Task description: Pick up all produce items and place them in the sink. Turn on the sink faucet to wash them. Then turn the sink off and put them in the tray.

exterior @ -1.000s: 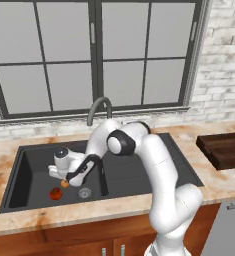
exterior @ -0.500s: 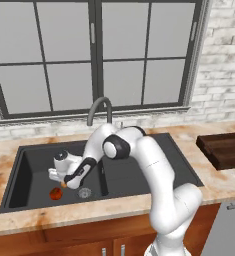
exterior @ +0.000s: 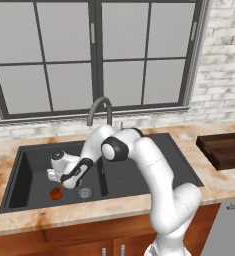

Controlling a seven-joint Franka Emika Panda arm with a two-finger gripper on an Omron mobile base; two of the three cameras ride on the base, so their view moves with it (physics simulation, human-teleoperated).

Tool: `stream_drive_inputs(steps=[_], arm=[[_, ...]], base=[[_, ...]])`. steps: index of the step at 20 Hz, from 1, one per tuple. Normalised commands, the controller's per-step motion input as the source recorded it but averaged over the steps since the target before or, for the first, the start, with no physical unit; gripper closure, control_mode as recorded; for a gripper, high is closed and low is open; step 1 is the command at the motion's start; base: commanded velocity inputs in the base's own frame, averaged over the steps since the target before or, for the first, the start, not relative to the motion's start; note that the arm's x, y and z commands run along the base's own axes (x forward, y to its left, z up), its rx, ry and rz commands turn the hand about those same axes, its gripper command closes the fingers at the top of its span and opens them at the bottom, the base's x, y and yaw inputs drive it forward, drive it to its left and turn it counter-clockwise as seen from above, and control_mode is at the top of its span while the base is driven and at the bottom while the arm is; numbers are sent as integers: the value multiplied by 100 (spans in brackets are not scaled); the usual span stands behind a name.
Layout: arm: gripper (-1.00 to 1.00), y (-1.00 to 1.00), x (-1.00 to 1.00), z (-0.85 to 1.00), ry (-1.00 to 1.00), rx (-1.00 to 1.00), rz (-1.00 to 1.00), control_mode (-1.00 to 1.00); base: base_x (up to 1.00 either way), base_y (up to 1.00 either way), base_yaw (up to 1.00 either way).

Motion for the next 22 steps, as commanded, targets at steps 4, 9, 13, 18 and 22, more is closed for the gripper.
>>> stream_drive_inputs(steps=[4, 9, 13, 18, 22], arm=[[100, 0, -7, -1, -6, 0, 0, -100], [100, 0, -25, 61, -14, 2, 0, -100], [100, 0, -21, 91, -13, 0, 0, -100], [100, 0, -18, 98, -9, 0, 0, -100], [100, 0, -26, 100, -5, 2, 0, -100]], base=[[0, 0, 0], [0, 0, 0], [0, 0, 0], [0, 0, 0], [0, 0, 0]])
